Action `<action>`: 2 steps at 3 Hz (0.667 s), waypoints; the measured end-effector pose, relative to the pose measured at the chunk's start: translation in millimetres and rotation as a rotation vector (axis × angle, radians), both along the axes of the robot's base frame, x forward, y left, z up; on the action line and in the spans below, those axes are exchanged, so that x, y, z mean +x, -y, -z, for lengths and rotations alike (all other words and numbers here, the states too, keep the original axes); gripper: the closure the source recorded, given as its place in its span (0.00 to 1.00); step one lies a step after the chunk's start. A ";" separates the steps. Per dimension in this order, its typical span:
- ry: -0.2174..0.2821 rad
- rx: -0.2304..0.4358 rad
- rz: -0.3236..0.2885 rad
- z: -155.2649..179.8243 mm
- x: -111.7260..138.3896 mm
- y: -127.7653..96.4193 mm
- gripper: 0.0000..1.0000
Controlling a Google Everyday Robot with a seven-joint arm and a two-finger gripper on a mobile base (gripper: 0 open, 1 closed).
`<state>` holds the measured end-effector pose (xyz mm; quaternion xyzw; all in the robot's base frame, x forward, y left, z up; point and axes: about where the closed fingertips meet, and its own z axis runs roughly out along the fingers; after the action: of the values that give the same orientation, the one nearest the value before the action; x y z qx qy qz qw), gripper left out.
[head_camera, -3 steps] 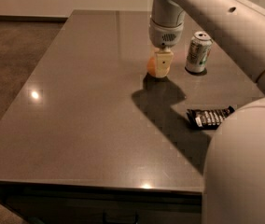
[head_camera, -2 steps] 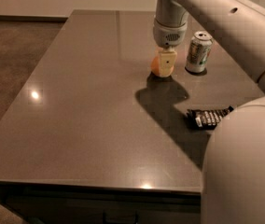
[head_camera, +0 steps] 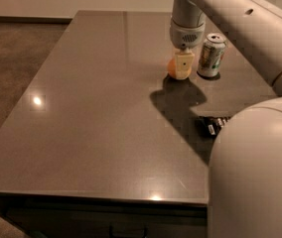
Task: Move orange near 7up can
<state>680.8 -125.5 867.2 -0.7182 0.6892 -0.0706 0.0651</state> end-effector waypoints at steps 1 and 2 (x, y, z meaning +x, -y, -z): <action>-0.002 -0.013 0.018 4.4 4.8 8.0 0.66; -0.006 -0.025 0.024 8.3 7.1 13.2 0.43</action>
Offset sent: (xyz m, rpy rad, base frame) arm 0.0016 -0.0242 -0.0079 -0.0498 0.0331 -0.0367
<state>688.0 -138.7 859.0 -0.7107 0.6971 -0.0777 0.0532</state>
